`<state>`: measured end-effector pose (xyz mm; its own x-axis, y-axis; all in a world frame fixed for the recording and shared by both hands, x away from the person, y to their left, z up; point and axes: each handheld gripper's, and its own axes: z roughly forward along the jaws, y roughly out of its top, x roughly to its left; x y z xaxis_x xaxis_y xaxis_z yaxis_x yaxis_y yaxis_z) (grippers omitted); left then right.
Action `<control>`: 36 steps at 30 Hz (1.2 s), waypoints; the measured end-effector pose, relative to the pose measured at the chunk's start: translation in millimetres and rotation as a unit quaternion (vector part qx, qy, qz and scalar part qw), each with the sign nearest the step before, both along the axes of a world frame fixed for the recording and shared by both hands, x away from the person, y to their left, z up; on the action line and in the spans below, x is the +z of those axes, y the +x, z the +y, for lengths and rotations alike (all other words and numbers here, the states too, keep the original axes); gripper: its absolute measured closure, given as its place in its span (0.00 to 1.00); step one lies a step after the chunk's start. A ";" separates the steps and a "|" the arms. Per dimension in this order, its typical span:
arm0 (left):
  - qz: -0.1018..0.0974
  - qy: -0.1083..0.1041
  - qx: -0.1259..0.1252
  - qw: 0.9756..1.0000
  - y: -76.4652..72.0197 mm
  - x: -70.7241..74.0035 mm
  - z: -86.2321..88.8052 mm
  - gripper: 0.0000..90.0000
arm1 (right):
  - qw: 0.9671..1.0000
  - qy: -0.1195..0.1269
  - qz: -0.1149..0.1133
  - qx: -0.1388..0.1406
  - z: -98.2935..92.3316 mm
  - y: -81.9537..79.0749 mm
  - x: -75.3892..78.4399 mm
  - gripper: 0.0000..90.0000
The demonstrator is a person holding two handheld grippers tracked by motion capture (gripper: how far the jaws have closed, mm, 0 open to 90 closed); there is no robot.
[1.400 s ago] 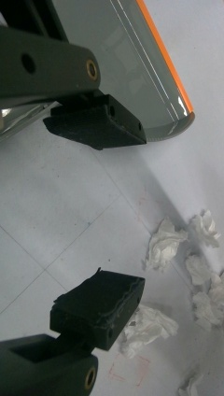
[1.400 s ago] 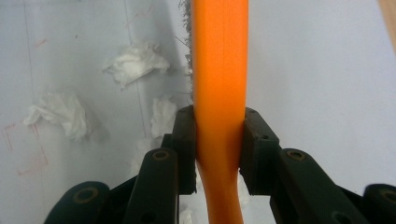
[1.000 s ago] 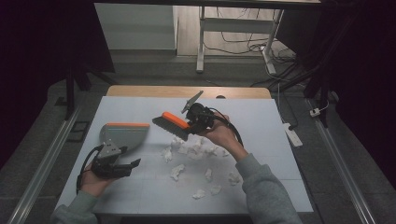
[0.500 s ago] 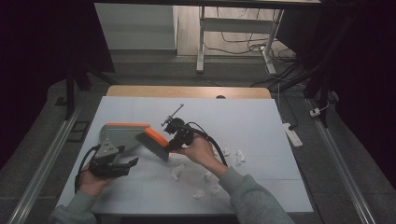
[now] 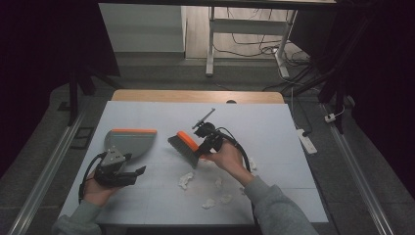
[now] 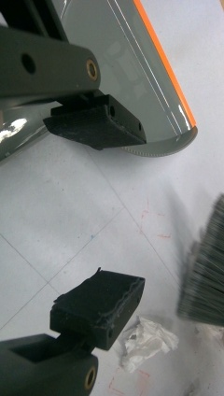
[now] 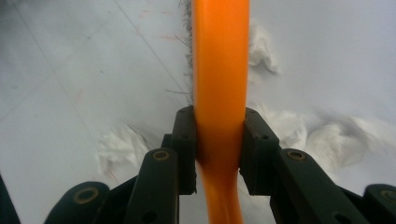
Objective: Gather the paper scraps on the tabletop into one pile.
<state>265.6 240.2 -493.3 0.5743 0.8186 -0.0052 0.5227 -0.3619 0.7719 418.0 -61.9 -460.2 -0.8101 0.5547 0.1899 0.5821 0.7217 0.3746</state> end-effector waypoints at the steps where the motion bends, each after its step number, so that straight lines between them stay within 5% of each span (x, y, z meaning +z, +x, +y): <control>1: 0.000 0.000 0.000 1.000 0.1 0.1 -0.1 0.32 | 1.000 0.006 -0.004 0.002 -4.1 0.3 3.7 0.78; 4: 0.001 0.001 0.000 1.000 0.7 -0.3 -0.5 0.32 | 0.999 0.053 0.006 -0.005 -7.8 1.9 15.5 0.78; 9: 0.001 0.002 0.000 1.000 0.6 -0.3 -0.1 0.32 | 0.997 0.080 -0.015 -0.015 4.2 11.6 25.6 0.78; 15: 0.001 0.004 -0.001 1.000 0.5 -0.8 -0.9 0.32 | 0.998 0.068 -0.002 -0.015 32.5 25.2 9.6 0.78; 19: 0.002 0.005 -0.002 1.000 0.5 -1.1 -0.8 0.31 | 0.999 0.036 -0.002 -0.013 38.5 30.7 -5.4 0.78; 26: 0.002 0.005 -0.005 1.000 0.2 -1.4 -2.0 0.31 | 0.999 0.002 -0.003 -0.038 6.0 33.6 -4.4 0.78; 29: 0.004 0.009 -0.008 1.000 0.7 -1.9 -3.7 0.31 | 0.999 -0.003 -0.025 -0.041 -9.5 28.8 3.3 0.78; 36: 0.003 0.008 -0.005 1.000 0.7 -1.7 -3.0 0.31 | 0.996 0.068 -0.048 -0.021 -24.9 5.4 38.3 0.78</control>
<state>266.3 237.2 -495.0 0.5823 0.8130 0.0045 0.5237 -0.3793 0.7628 423.4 -86.8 -422.0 -0.8044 0.5635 0.1881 0.5677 0.6357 0.5231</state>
